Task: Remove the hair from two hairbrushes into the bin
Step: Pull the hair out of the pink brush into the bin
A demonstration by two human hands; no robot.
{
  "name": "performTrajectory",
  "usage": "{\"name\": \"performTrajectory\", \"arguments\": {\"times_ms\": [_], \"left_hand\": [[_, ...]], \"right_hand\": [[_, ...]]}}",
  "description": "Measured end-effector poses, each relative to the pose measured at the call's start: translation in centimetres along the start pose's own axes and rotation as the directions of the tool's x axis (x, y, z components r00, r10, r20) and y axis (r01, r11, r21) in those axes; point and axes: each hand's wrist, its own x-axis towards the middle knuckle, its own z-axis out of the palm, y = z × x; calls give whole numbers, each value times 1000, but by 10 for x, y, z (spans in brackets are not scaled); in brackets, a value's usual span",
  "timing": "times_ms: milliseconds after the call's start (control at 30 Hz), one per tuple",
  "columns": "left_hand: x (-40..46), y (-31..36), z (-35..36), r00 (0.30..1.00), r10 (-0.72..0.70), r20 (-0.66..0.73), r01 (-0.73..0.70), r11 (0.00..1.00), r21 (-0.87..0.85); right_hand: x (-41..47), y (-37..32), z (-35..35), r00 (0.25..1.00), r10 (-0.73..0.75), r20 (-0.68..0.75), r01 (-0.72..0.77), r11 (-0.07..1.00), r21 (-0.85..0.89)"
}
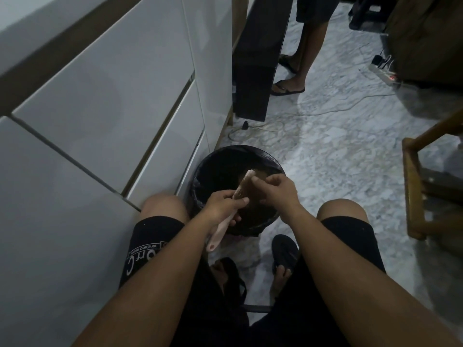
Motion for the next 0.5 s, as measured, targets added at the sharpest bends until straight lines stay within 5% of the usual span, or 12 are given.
{"name": "performTrajectory", "arguments": {"times_ms": [200,400,500], "left_hand": [[-4,1,1,1000,6,-15,-6,1000,3],[1,-1,3,995,-4,-95,2,1000,-18],[3,-1,3,994,-9,-106,4,999,-45]], "right_hand": [[7,3,-5,985,-116,-129,104,990,-94],[7,-4,-12,967,75,-244,-12,968,251],[5,-7,-12,965,135,-225,-68,957,282]]}}
